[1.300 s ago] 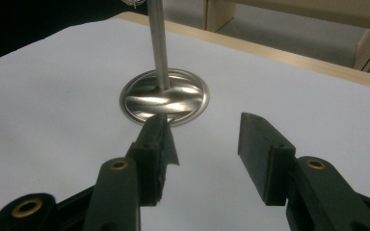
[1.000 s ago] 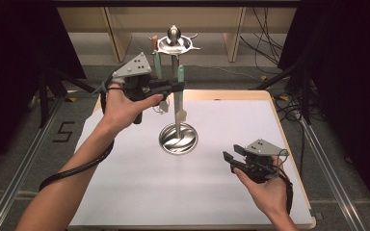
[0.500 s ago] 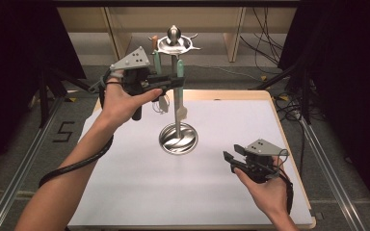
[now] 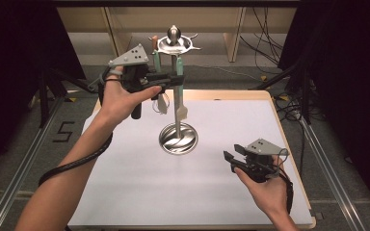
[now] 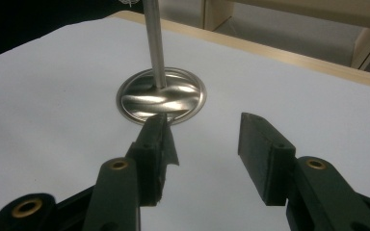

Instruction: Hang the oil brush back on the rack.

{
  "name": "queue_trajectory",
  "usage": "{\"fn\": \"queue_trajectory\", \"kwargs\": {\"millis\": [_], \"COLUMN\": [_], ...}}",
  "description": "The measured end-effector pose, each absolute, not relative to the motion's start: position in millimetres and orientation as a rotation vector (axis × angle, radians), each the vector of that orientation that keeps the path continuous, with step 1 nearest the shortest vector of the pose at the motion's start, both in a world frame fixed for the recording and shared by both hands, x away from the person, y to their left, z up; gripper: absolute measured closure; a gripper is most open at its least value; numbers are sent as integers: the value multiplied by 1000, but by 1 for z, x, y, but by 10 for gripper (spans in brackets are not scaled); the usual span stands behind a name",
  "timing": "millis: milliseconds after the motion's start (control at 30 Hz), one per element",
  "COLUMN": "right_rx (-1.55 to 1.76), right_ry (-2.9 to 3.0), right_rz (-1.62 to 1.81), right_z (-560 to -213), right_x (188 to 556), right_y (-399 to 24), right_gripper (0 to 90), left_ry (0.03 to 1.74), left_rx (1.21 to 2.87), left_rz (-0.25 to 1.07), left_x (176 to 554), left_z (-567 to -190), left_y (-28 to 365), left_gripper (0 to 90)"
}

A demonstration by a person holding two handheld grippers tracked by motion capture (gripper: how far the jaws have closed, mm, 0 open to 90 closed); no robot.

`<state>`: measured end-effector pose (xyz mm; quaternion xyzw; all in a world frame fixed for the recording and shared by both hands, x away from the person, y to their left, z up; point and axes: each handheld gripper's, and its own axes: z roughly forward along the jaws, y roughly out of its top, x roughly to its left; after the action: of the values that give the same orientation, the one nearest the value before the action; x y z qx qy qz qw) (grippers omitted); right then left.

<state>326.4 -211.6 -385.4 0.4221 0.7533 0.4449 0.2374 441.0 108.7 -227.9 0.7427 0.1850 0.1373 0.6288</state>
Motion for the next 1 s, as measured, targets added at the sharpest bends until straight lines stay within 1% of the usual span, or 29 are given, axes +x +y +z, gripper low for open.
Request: {"fn": "queue_trajectory", "kwargs": {"millis": [400,700,1000], "right_rx": [1191,1194,1158], "right_ry": [2085,2078,2072], "right_rz": [1214,1213,1214], "right_z": [-384,-384,-385], "right_x": [324,324,326], "right_y": [-210,-211,-211], "right_gripper": [546,546,549], "left_ry": [430,446,480], "left_rx": [1701,1687,1648], "left_rz": [288,247,179], "left_x": [444,448,450], "left_z": [-226,-227,-230], "left_y": [111,111,115], "left_gripper": [830,829,813]}}
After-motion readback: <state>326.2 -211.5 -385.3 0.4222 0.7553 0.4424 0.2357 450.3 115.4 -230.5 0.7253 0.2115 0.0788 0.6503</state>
